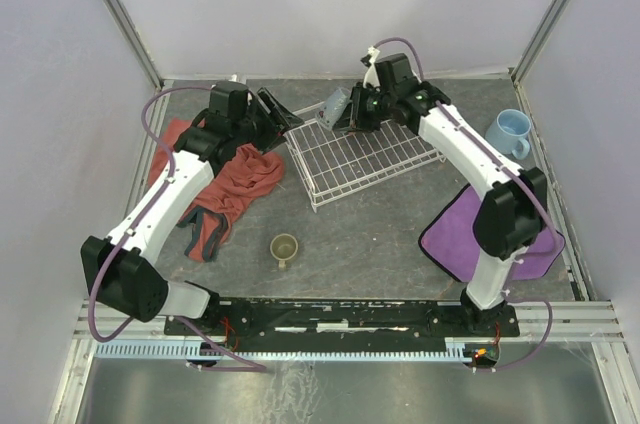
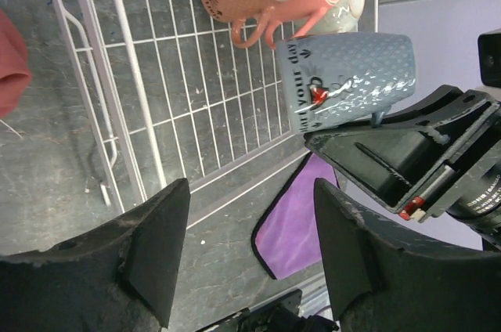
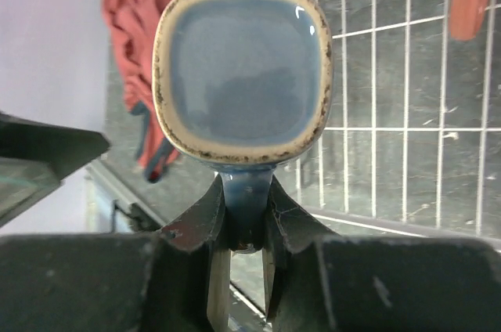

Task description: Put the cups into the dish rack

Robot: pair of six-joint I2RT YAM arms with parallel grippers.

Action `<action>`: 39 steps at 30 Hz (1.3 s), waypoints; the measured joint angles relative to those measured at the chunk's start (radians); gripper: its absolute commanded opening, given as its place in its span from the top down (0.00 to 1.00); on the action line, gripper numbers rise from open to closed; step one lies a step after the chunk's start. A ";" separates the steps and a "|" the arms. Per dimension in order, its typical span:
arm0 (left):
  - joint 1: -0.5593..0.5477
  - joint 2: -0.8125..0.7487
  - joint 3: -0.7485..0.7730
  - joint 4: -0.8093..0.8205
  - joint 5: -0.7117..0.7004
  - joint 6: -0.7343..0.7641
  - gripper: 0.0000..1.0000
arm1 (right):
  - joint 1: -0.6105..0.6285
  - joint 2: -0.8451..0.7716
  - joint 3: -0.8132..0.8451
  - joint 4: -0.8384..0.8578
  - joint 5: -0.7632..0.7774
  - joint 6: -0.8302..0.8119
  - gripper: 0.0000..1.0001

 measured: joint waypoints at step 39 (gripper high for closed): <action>0.134 0.000 -0.135 -0.005 0.094 0.100 0.06 | 0.228 0.473 0.375 -0.148 0.629 -0.439 0.99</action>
